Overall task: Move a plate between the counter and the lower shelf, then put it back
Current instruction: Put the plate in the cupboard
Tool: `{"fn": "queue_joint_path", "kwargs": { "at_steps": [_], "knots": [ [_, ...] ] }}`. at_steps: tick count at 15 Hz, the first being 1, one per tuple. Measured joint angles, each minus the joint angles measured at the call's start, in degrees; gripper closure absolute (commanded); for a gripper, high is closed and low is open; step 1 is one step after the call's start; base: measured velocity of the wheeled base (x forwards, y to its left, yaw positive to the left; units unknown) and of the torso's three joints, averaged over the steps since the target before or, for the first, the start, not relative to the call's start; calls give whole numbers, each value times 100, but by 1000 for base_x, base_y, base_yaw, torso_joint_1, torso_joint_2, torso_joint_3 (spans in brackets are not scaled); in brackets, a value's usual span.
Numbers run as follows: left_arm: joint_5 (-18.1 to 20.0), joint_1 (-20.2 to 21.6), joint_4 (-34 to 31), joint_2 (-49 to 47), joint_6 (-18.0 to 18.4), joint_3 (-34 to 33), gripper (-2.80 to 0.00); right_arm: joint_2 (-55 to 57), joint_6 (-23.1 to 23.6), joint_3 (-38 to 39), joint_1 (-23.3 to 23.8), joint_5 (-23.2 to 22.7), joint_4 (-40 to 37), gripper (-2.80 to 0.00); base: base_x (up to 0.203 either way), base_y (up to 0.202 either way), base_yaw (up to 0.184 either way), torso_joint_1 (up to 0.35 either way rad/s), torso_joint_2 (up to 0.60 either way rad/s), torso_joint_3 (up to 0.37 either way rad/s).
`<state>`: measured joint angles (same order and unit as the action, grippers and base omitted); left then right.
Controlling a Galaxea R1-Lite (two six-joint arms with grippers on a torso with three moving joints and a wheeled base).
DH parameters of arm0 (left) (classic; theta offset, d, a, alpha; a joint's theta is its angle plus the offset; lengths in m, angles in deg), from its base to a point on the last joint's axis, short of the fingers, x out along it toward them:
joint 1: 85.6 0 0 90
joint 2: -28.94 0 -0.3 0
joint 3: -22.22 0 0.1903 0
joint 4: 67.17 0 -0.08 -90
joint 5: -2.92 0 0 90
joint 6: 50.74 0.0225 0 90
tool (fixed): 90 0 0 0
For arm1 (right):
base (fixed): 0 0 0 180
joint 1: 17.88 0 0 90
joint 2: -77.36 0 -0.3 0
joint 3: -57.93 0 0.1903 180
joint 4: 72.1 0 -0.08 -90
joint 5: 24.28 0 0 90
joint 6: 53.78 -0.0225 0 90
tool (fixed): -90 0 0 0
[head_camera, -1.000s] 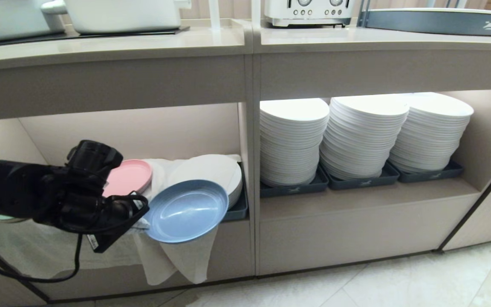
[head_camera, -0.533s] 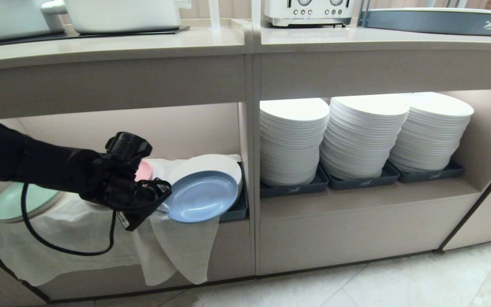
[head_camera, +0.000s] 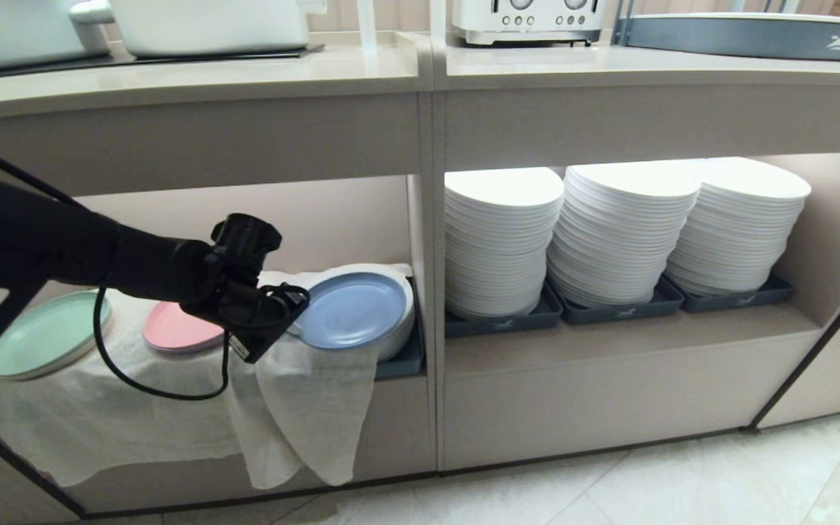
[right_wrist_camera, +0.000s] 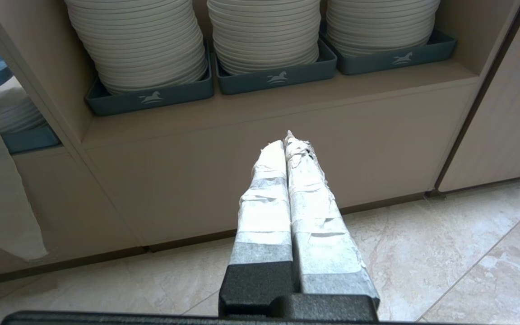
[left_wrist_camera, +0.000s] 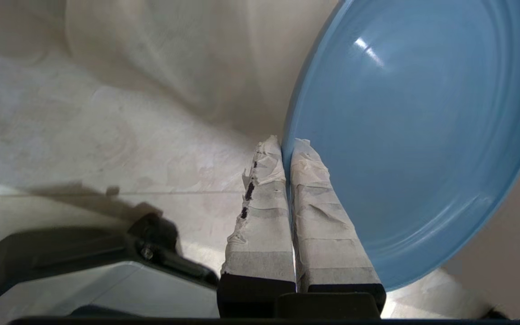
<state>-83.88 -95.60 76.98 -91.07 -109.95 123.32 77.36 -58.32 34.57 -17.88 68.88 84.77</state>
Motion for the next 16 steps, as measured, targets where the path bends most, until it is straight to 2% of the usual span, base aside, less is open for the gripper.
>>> {"fn": "queue_joint_path", "kwargs": {
  "at_steps": [8,16],
  "knots": [
    [-205,132,-7,-759,-143,945,0,0,-1,0,2,1,2,0,0,0,0,0,0,0],
    [-260,129,-20,-1232,-135,1424,0,0,-1,0,1,0,0,0,0,0,0,0,0,0]
  ]
}}
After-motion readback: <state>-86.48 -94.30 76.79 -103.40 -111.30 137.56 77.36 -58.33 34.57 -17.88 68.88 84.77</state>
